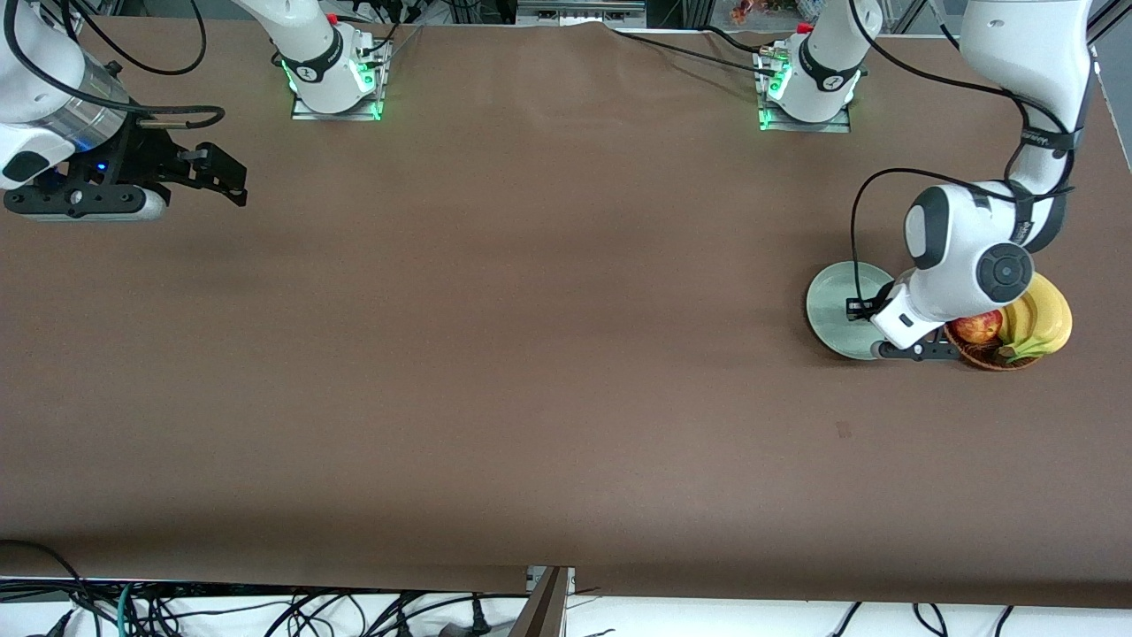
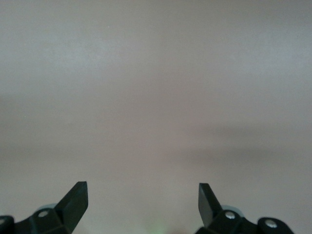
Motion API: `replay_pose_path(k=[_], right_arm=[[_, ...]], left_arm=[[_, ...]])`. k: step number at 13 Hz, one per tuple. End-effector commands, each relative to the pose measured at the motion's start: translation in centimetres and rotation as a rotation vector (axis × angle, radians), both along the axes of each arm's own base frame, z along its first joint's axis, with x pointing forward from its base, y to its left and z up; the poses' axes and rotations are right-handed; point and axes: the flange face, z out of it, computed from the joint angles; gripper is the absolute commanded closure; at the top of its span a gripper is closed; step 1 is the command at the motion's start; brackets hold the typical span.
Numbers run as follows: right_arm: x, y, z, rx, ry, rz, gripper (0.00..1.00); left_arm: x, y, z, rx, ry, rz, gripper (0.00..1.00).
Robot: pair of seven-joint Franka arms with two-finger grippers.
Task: Collect all strawberries into plate
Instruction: 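Lower the strawberry onto the plate and open the left gripper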
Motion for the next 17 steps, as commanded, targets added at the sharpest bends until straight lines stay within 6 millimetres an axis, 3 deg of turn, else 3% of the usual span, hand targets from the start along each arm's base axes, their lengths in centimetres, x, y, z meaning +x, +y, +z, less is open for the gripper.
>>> replay_pose_path(k=[1, 2, 3, 4, 7, 9, 13, 17], right_arm=[[0.6, -0.9, 2.5, -0.007, -0.033, -0.002, 0.0], [0.7, -1.1, 2.5, -0.004, -0.033, -0.01, 0.0], [0.7, -1.2, 2.2, -0.006, -0.024, -0.011, 0.0], [0.9, -1.3, 1.8, -0.007, -0.012, -0.011, 0.0], [0.7, -2.2, 1.3, -0.011, 0.027, -0.017, 0.0], [0.7, -2.0, 1.3, -0.013, 0.026, -0.023, 0.0], [0.7, -2.1, 1.3, -0.012, 0.028, -0.025, 0.0], [0.7, -2.0, 1.3, -0.012, 0.028, -0.023, 0.0]], left_arm=[[-1.1, -0.4, -0.8, -0.016, -0.011, -0.003, 0.81], [-1.1, -0.6, -0.9, -0.017, -0.01, -0.003, 0.79], [-1.1, -0.7, -1.2, -0.016, -0.005, -0.008, 0.61], [-0.9, -0.7, -1.1, -0.016, -0.006, -0.01, 0.03], [0.2, -1.3, 0.8, -0.022, -0.029, -0.019, 0.0], [0.9, -1.5, 4.2, -0.033, -0.057, -0.018, 0.0], [1.5, -1.5, 14.2, -0.06, -0.085, -0.045, 0.0], [0.4, -1.9, 21.9, -0.085, -0.096, -0.066, 0.0]])
